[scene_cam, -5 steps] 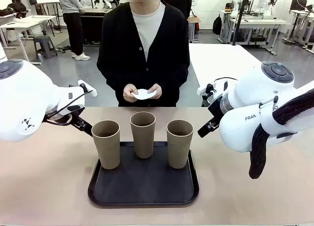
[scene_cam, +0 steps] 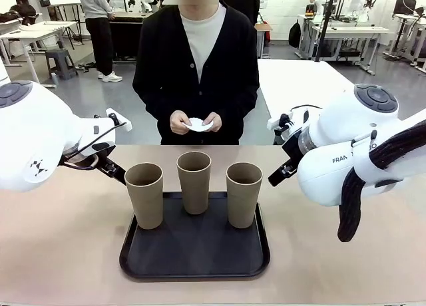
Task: Place coasters on the table and set cups on them.
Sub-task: Pick up one Reusable plastic cup and place it on a coaster set by the human.
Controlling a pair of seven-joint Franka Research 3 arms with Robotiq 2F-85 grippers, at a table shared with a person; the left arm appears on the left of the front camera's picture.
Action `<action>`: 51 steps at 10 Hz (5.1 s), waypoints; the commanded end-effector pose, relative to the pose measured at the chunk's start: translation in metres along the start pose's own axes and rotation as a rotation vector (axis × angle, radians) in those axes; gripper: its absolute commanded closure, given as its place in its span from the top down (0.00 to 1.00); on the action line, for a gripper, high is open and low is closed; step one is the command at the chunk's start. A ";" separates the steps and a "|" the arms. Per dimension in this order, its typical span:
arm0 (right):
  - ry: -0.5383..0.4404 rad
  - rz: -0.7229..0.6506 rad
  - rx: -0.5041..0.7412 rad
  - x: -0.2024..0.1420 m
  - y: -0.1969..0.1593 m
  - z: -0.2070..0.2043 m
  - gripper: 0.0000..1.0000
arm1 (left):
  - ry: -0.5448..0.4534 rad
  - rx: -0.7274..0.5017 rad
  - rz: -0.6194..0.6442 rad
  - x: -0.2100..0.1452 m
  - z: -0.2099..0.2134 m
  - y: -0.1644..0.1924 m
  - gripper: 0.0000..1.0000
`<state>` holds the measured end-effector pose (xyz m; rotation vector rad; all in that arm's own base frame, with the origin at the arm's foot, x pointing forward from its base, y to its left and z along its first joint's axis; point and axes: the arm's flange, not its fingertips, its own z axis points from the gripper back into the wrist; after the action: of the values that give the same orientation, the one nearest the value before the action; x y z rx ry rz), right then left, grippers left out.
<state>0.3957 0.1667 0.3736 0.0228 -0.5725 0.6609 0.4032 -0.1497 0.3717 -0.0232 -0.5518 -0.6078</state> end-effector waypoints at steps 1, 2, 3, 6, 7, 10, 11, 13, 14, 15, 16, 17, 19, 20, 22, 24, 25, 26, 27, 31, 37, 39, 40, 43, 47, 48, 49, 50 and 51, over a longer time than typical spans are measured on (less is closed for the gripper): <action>0.000 0.000 0.000 0.000 0.000 0.000 1.00 | 0.000 0.000 0.000 0.000 0.000 0.000 1.00; 0.000 0.000 0.000 0.000 0.000 0.000 1.00 | 0.000 0.000 0.000 0.000 0.000 0.000 1.00; 0.000 0.000 0.000 0.000 0.000 0.000 1.00 | 0.000 0.000 0.000 0.000 0.000 0.000 1.00; 0.000 0.000 0.000 0.000 0.000 0.000 1.00 | 0.000 0.000 0.000 0.000 0.000 0.000 1.00; 0.000 0.000 0.000 0.000 0.000 0.000 1.00 | 0.000 0.000 0.000 0.000 0.000 0.000 1.00; 0.020 -0.025 -0.084 0.014 0.002 0.039 1.00 | -0.049 0.103 -0.043 0.018 0.042 -0.003 1.00; 0.008 0.002 -0.107 0.017 0.006 0.077 1.00 | -0.075 0.152 -0.072 0.022 0.085 -0.014 1.00; 0.002 0.047 -0.164 0.014 0.021 0.163 1.00 | -0.057 0.200 -0.127 0.022 0.179 -0.035 1.00; 0.027 0.057 -0.165 0.003 0.028 0.185 1.00 | -0.011 0.156 -0.135 0.014 0.202 -0.036 1.00; 0.074 0.069 -0.156 -0.015 0.037 0.195 1.00 | 0.073 0.056 -0.082 -0.002 0.217 -0.039 1.00; 0.100 0.067 -0.135 -0.035 0.045 0.200 1.00 | 0.123 -0.017 -0.041 -0.021 0.220 -0.036 1.00; 0.113 0.056 -0.107 -0.051 0.052 0.199 1.00 | 0.153 -0.079 0.003 -0.035 0.223 -0.035 1.00; 0.095 0.074 -0.147 -0.008 0.041 0.218 1.00 | 0.115 -0.004 -0.076 -0.021 0.225 -0.042 1.00; 0.095 0.074 -0.147 -0.008 0.041 0.218 1.00 | 0.115 -0.004 -0.076 -0.021 0.225 -0.042 1.00; 0.124 0.077 -0.131 -0.013 0.045 0.219 1.00 | 0.141 -0.054 -0.045 -0.027 0.227 -0.040 1.00; -0.018 -0.474 0.330 -0.031 -0.012 0.195 1.00 | 0.102 -0.369 0.280 -0.038 0.196 0.002 1.00; -0.066 -0.620 0.450 -0.048 -0.031 0.195 1.00 | 0.052 -0.463 0.419 -0.053 0.194 0.021 1.00; -0.117 -0.718 0.499 -0.054 -0.047 0.194 1.00 | -0.004 -0.534 0.547 -0.056 0.195 0.054 1.00; -0.145 -0.777 0.515 -0.068 -0.056 0.200 1.00 | -0.029 -0.580 0.634 -0.071 0.193 0.070 1.00; -0.194 -0.906 0.575 -0.152 -0.094 0.235 1.00 | -0.113 -0.569 0.825 -0.127 0.214 0.124 1.00; -0.068 -0.934 0.711 -0.225 -0.135 0.211 1.00 | -0.070 -0.681 0.857 -0.153 0.221 0.149 1.00; -0.089 -0.970 0.752 -0.242 -0.142 0.198 1.00 | -0.066 -0.712 0.863 -0.159 0.220 0.149 1.00; -0.093 -0.981 0.761 -0.245 -0.145 0.195 1.00 | -0.059 -0.718 0.864 -0.161 0.219 0.148 1.00; -0.100 -0.987 0.739 -0.245 -0.144 0.197 1.00 | -0.035 -0.666 0.884 -0.159 0.212 0.147 1.00; -0.064 -1.003 0.746 -0.241 -0.182 0.210 1.00 | -0.040 -0.693 0.882 -0.160 0.221 0.154 1.00; -0.064 -1.003 0.746 -0.241 -0.182 0.210 1.00 | -0.040 -0.693 0.882 -0.160 0.221 0.154 1.00; -0.064 -1.003 0.746 -0.241 -0.182 0.210 1.00 | -0.040 -0.693 0.882 -0.160 0.221 0.154 1.00; -0.064 -1.003 0.746 -0.241 -0.182 0.210 1.00 | -0.040 -0.693 0.882 -0.160 0.221 0.154 1.00; -0.064 -1.003 0.746 -0.241 -0.182 0.210 1.00 | -0.040 -0.693 0.882 -0.160 0.221 0.154 1.00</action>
<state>0.2429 -0.1572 0.4583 0.9551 -0.2763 -0.1571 0.2720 0.1027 0.5003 -0.8724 -0.2901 0.1076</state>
